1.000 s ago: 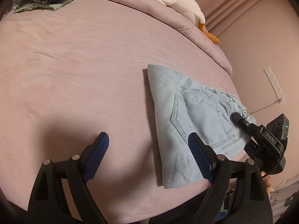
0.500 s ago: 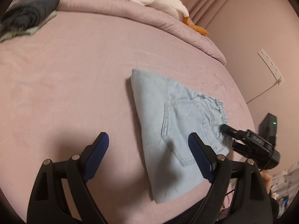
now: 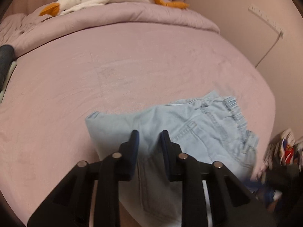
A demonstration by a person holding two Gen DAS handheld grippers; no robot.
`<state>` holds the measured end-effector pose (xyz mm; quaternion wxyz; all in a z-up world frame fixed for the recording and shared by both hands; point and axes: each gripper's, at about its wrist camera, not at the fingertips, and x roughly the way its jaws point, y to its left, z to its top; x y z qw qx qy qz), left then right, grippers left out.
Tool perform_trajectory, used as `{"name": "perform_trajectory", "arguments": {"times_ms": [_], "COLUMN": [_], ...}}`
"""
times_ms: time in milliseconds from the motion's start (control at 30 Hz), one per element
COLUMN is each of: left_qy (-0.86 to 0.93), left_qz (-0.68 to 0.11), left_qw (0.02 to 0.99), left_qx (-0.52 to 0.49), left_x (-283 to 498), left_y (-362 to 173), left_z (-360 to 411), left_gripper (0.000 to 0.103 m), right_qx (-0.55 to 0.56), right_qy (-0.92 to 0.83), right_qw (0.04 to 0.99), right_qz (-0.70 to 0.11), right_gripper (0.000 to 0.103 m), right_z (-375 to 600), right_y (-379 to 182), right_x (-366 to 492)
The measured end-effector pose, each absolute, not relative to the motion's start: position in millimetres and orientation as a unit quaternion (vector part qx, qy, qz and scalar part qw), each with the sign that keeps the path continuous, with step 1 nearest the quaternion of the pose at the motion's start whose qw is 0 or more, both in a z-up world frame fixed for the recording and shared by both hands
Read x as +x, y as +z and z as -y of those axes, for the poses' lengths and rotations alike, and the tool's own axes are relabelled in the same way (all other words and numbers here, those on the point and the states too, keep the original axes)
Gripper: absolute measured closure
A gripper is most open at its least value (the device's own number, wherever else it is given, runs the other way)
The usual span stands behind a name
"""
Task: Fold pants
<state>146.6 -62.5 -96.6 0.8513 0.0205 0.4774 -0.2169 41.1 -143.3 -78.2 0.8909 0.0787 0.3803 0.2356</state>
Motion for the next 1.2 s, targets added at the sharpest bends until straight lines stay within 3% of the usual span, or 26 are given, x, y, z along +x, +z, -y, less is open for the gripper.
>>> {"name": "perform_trajectory", "arguments": {"times_ms": [267, 467, 733, 967, 1067, 1133, 1167, 1200], "left_qy": [-0.244, -0.245, -0.264, -0.274, -0.269, -0.254, -0.246, -0.232], "left_qz": [-0.504, -0.497, -0.466, -0.479, -0.49, -0.482, -0.482, -0.483], "left_qw": [0.827, 0.831, 0.844, 0.833, 0.829, 0.836, 0.837, 0.838], "left_qx": [0.061, 0.041, 0.023, 0.036, -0.012, -0.057, -0.08, -0.104], "left_x": [168, 170, 106, 75, 83, 84, 84, 84], "left_y": [-122, -115, -99, -126, -118, -110, -109, -109], "left_z": [66, 61, 53, 66, 54, 37, 28, 18], "left_gripper": [0.09, 0.09, 0.092, 0.092, 0.09, 0.078, 0.055, 0.025], "right_qx": [-0.03, -0.021, 0.024, 0.031, 0.037, 0.076, 0.105, 0.134], "right_qy": [0.315, 0.315, 0.226, 0.109, 0.123, 0.137, 0.147, 0.152], "right_qw": [0.85, 0.843, 0.897, 0.891, 0.894, 0.894, 0.892, 0.89], "right_qz": [-0.422, -0.435, -0.378, -0.439, -0.429, -0.42, -0.415, -0.409], "right_gripper": [0.075, 0.075, 0.075, 0.075, 0.075, 0.073, 0.066, 0.052], "right_z": [72, 78, 169, 225, 229, 241, 244, 256], "right_y": [-113, -114, -75, -117, -113, -107, -106, -104], "right_x": [48, 55, 64, 90, 88, 87, 86, 88]}}
